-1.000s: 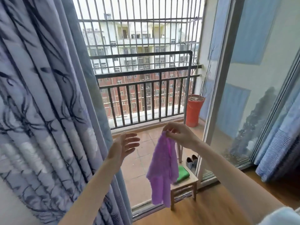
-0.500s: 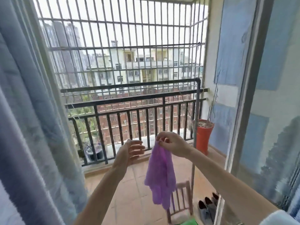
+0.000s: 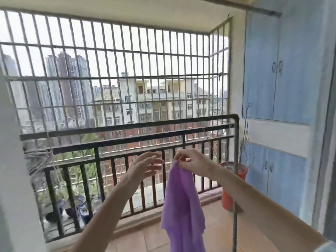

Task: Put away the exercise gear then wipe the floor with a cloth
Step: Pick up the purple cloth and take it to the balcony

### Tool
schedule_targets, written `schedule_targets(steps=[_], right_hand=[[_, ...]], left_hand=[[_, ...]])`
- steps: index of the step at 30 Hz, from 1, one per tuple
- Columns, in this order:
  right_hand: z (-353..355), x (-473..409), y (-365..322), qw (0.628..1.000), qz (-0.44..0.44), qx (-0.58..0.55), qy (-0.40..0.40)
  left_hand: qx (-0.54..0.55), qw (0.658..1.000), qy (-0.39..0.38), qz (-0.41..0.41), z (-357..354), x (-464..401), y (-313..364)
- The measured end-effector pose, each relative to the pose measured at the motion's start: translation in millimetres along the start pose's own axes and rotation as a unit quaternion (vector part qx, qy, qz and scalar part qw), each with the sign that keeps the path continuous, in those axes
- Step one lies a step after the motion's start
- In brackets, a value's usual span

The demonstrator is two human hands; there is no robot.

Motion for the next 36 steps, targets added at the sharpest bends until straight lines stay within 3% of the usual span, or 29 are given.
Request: schedule_targets(steps=[5, 10, 13, 16, 19, 27, 33, 36], right_hand=[[16, -60, -2, 0.999, -0.003, -0.04, 0.021], [31, -112, -4, 0.998, -0.005, -0.034, 0.05], [40, -139, -2, 0.999, 0.005, -0.007, 0.054], [46, -164, 5, 0.998, 0.02, -0.011, 0.054], [50, -184, 9, 0.998, 0.039, -0.016, 0.042], [64, -221, 20, 0.994, 0.09, -0.01, -0.056], [54, -235, 38, 0.966, 0.062, 0.003, -0.252], [53, -247, 56, 0.963, 0.056, 0.031, -0.263]], left_hand=[[-0.056, 0.997, -0.061, 0.001, -2, -51, 10], [-0.119, 0.99, 0.005, -0.079, 21, -94, 20], [-0.207, 0.975, 0.027, -0.077, 41, -119, 16], [-0.323, 0.938, 0.082, -0.093, 73, -136, 20], [-0.328, 0.937, 0.08, -0.091, 99, -148, 16], [-0.209, 0.97, 0.094, -0.087, 138, -170, 58], [-0.314, 0.93, 0.128, -0.142, 122, -190, 122], [-0.32, 0.917, 0.173, -0.165, 126, -196, 143]])
Point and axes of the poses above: each hand's wrist, its own x-axis away from the middle knuckle, its own z-axis out of the back of the hand, y = z × x, the point moved 9 cm from there along -x, towards the middle knuckle, and after that the axes turned 6 degrees about -y, right-handed, at the moved point
